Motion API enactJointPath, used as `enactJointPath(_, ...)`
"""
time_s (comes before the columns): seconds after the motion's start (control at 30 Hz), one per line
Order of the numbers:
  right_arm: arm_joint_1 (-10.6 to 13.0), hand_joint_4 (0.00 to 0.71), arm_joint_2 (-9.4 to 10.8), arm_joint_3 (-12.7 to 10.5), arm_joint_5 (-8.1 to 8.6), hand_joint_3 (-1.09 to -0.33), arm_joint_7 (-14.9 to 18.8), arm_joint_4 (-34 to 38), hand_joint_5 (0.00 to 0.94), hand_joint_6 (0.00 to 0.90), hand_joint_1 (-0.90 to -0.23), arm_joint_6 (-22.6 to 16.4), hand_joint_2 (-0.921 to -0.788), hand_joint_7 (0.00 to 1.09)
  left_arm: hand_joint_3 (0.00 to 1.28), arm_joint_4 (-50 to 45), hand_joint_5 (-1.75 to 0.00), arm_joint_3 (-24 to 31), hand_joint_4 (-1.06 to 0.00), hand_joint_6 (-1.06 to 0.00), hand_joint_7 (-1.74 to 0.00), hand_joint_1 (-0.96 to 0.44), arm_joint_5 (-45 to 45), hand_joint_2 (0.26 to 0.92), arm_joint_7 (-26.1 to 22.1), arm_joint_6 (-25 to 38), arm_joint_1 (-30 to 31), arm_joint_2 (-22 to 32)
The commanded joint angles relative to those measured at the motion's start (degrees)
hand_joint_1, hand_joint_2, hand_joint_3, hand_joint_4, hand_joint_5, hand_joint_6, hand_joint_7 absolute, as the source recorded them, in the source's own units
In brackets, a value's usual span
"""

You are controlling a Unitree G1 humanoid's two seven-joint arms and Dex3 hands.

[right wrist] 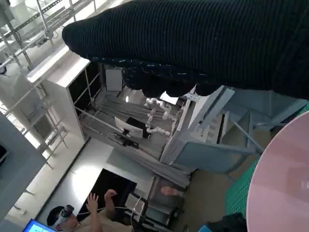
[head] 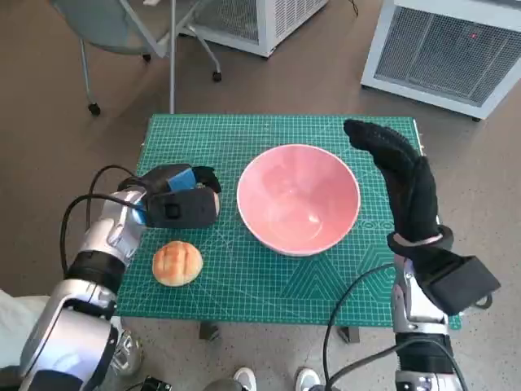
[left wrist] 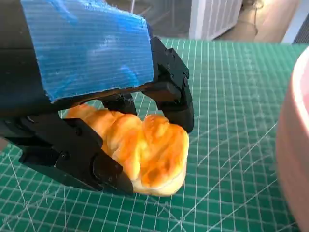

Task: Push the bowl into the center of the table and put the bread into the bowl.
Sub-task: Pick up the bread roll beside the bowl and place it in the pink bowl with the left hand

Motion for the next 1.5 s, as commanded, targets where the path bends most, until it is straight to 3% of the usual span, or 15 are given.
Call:
enactJointPath(0.03, 1.2, 0.147, 0.4, 0.0, 1.03, -0.769, 0.3, 0.6, 0.001, -0.001, -0.721, 0.1, -0.921, 0.50, 0.08, -11.0, -1.15, 3.8, -0.68, -0.61, -1.21, 0.00, -3.3, 0.920, -1.4, -0.6, 2.6, 3.2)
enactJointPath(0.4, 0.9, 0.149, 0.2, 0.0, 1.76, -0.769, 0.8, 1.1, 0.002, -0.001, -0.715, 0.1, -0.921, 0.50, 0.03, -38.0, -1.13, 12.0, -0.75, -0.65, -1.10, 0.00, -7.9, 0.920, -0.1, -1.7, 11.4, 5.8)
enactJointPath(0.7, 1.1, 0.149, 0.1, 0.2, 1.98, -0.768, 1.0, 1.3, 0.001, -0.001, -0.711, -0.3, -0.921, 0.50, 0.02, -46.1, -1.20, 13.0, -0.77, -0.71, -0.95, 0.00, -7.8, 0.913, 3.0, -5.8, 13.8, 2.7)
enactJointPath(0.87, 0.9, 0.148, 0.1, 0.0, 2.45, -0.769, 1.5, 1.7, 0.001, -0.001, -0.711, -0.1, -0.921, 0.50, 0.02, -46.8, -1.20, 11.5, -0.78, -0.72, -0.94, 0.00, -8.1, 0.911, 2.5, -8.6, 13.1, 1.0)
enactJointPath(1.1, 1.1, 0.147, 0.0, -0.2, 3.11, -0.769, 1.9, 1.5, 0.000, -0.001, -0.723, 0.6, -0.921, 0.50, 0.03, -46.3, -1.12, 8.9, -0.78, -0.65, -1.08, 0.00, -7.2, 0.918, 0.7, -10.3, 11.2, -1.6)
enactJointPath(1.5, 2.4, 0.151, 0.1, -0.3, 3.36, -0.770, 1.4, -0.5, 0.002, -0.001, -0.744, 1.5, -0.921, 0.49, 0.05, -29.1, -1.07, 0.7, -0.72, -0.64, -1.21, 0.00, 1.5, 0.920, 6.3, -20.8, 4.4, -6.4)
